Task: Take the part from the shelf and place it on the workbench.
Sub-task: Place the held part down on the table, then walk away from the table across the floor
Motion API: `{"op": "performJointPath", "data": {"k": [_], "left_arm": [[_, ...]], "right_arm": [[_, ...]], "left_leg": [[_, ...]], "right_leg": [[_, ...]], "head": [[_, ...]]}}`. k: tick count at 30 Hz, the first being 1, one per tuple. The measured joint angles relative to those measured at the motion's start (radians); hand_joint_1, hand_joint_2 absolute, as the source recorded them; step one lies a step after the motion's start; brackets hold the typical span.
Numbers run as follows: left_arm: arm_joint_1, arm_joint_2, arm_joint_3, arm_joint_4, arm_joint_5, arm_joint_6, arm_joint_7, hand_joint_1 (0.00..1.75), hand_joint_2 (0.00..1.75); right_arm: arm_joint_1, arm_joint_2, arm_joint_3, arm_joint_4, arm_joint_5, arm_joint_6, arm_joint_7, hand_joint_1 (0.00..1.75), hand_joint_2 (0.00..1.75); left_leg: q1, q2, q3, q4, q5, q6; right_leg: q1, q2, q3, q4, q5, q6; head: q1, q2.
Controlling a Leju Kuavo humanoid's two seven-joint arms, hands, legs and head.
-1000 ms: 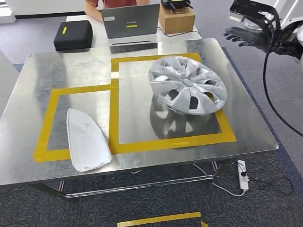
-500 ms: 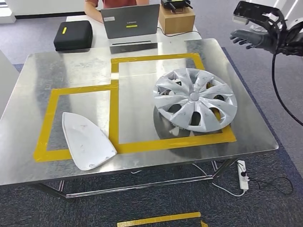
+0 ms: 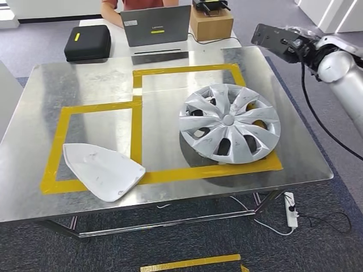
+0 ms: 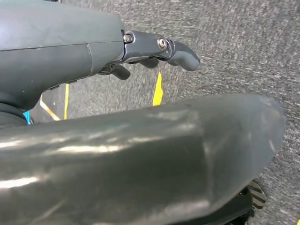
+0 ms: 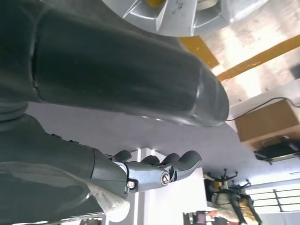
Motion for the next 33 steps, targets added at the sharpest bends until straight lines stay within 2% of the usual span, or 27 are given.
{"op": "performJointPath", "data": {"k": [6,16,19,20,21,22,24,25,26,27,28,29,30,31,33], "left_arm": [[0.004,0.003,-0.019,0.0,-0.012,-0.002,0.0,0.0,0.0],[0.006,0.01,-0.065,0.0,-0.103,-0.027,0.0,0.0,0.0],[0.007,0.013,-0.079,0.0,-0.123,-0.039,0.001,0.0,0.0],[0.006,0.014,-0.084,0.001,-0.131,-0.041,0.001,0.0,0.0],[0.006,0.014,-0.09,0.001,-0.138,-0.043,0.001,0.0,0.0],[0.006,0.015,-0.095,0.001,-0.142,-0.045,0.002,0.0,0.0],[0.008,0.015,-0.102,0.002,-0.147,-0.048,0.002,0.0,0.0],[0.009,0.015,-0.104,0.002,-0.147,-0.049,0.002,0.0,0.0],[0.009,0.015,-0.107,0.003,-0.147,-0.05,0.002,0.0,0.0],[0.01,0.015,-0.11,0.004,-0.147,-0.052,0.002,0.0,0.0],[0.01,0.015,-0.113,0.004,-0.147,-0.053,0.002,0.0,0.0],[0.009,0.019,-0.115,0.004,-0.147,-0.053,0.002,0.0,0.0],[0.008,0.021,-0.117,0.005,-0.148,-0.054,0.002,0.0,0.0],[0.008,0.023,-0.118,0.005,-0.148,-0.053,0.002,0.0,0.0],[0.008,0.025,-0.119,0.007,-0.149,-0.051,0.002,0.0,0.0]], "right_arm": [[0.024,0.015,-0.037,-0.034,0.036,0.004,-0.002,0.0,0.0],[0.079,0.055,-0.133,-0.079,0.263,0.001,-0.009,0.0,0.0],[0.087,0.065,-0.157,-0.084,0.298,-0.002,-0.01,0.0,0.0],[0.089,0.067,-0.165,-0.085,0.308,-0.004,-0.01,0.0,0.0],[0.091,0.069,-0.173,-0.086,0.316,-0.007,-0.01,0.0,0.0],[0.094,0.07,-0.18,-0.087,0.322,-0.01,-0.011,0.0,0.0],[0.104,0.073,-0.187,-0.087,0.327,-0.012,-0.011,0.0,0.0],[0.111,0.073,-0.188,-0.087,0.328,-0.012,-0.01,0.0,0.0],[0.117,0.075,-0.19,-0.087,0.329,-0.012,-0.01,0.0,0.0],[0.12,0.076,-0.192,-0.087,0.329,-0.012,-0.01,0.0,0.0],[0.121,0.077,-0.193,-0.087,0.33,-0.012,-0.01,0.0,0.0],[0.121,0.078,-0.194,-0.086,0.33,-0.012,-0.01,0.0,0.0],[0.12,0.079,-0.195,-0.086,0.33,-0.012,-0.01,0.0,0.0],[0.121,0.08,-0.195,-0.086,0.33,-0.013,-0.011,0.0,0.0],[0.13,0.084,-0.195,-0.086,0.332,-0.013,-0.01,0.0,0.0]], "left_leg": [[0.0,-0.001,0.0,0.0,0.001,0.0],[0.0,-0.001,-0.002,0.0,0.001,0.0],[0.0,0.0,0.005,-0.018,0.022,0.013],[0.003,0.001,0.011,-0.035,0.036,0.02],[0.008,0.003,0.015,-0.053,0.048,0.025],[0.013,0.005,0.019,-0.065,0.054,0.028],[0.02,0.009,0.018,-0.065,0.055,0.027],[0.025,0.01,0.018,-0.061,0.053,0.024],[0.031,0.012,0.017,-0.056,0.049,0.018],[0.038,0.013,0.016,-0.046,0.043,0.009],[0.047,0.013,0.013,-0.031,0.032,-0.003],[0.051,0.013,0.006,-0.014,0.021,-0.017],[0.053,0.013,-0.006,0.01,0.009,-0.03],[0.053,0.013,-0.019,0.03,0.001,-0.041],[0.049,0.013,-0.043,0.051,-0.005,-0.051]], "right_leg": [[0.0,-0.001,0.0,0.0,0.0,0.0],[-0.001,-0.001,0.0,-0.001,0.001,0.0],[-0.004,-0.001,0.001,-0.016,0.014,0.015],[-0.004,-0.004,-0.005,-0.012,0.008,0.02],[-0.004,-0.007,-0.02,0.011,-0.009,0.025],[-0.005,-0.012,-0.043,0.058,-0.034,0.028],[-0.014,-0.016,-0.1,0.185,-0.08,0.04],[-0.02,-0.018,-0.121,0.227,-0.085,0.048],[-0.027,-0.02,-0.126,0.235,-0.073,0.057],[-0.035,-0.024,-0.112,0.204,-0.045,0.067],[-0.043,-0.029,-0.085,0.147,-0.014,0.08],[-0.045,-0.034,-0.059,0.097,0.003,0.092],[-0.047,-0.035,-0.04,0.061,0.007,0.094],[-0.047,-0.035,-0.034,0.048,0.0,0.09],[-0.047,-0.03,-0.048,0.062,-0.012,0.068]], "head": [[0.0,0.0],[0.0,0.0],[0.0,0.0],[0.0,0.0],[0.001,0.0],[0.002,0.0],[0.002,0.0],[0.002,0.0],[0.001,0.0],[0.002,0.0],[0.001,0.0],[0.004,0.0],[0.008,0.0],[0.008,0.0],[0.004,0.0]]}}
